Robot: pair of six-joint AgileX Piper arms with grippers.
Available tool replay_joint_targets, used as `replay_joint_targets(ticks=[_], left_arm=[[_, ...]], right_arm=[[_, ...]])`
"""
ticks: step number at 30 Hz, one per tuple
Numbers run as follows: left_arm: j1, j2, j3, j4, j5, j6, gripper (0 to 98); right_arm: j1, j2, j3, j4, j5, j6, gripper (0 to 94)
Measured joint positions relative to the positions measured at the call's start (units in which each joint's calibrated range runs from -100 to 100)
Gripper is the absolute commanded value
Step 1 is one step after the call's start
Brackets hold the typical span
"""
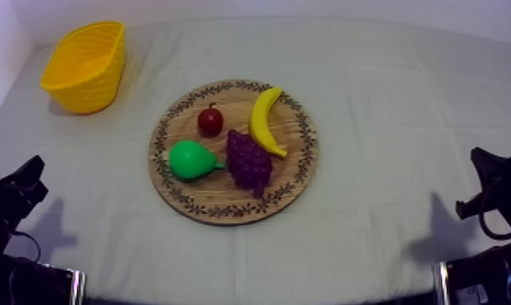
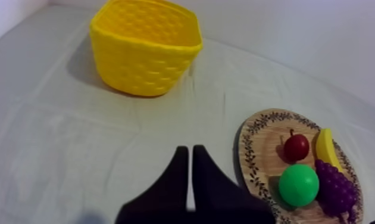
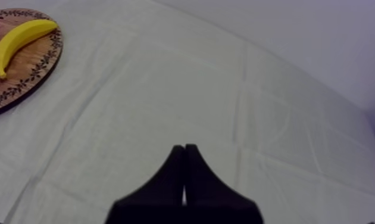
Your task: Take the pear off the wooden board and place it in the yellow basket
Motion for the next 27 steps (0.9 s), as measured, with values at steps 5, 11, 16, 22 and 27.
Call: replay_joint_targets(ticks=[5,11,16,22,27], left_arm=[[0.0,0.0,0.0,0.0,-0.08,-0.08,0.0],[0.0,0.0,0.0,0.0,-0.08,-0.11,0.0],[0.0,0.0,0.0,0.0,-0.08,-0.18,0.0],[0.0,0.0,0.0,0.0,-0.08,-2.09,0.0],[0.0,0.0,0.0,0.0,-0.08,-0.98,0.0]], right_arm=[[0.0,0.0,0.0,0.0,0.0,0.0,0.4],[0.0,0.0,0.0,0.0,0.0,0.0,0.4],[0.0,0.0,0.0,0.0,0.0,0.0,0.4],[0.0,0.0,0.0,0.0,0.0,-0.06,0.4],[0.0,0.0,0.0,0.0,0.0,-0.07,0.4]])
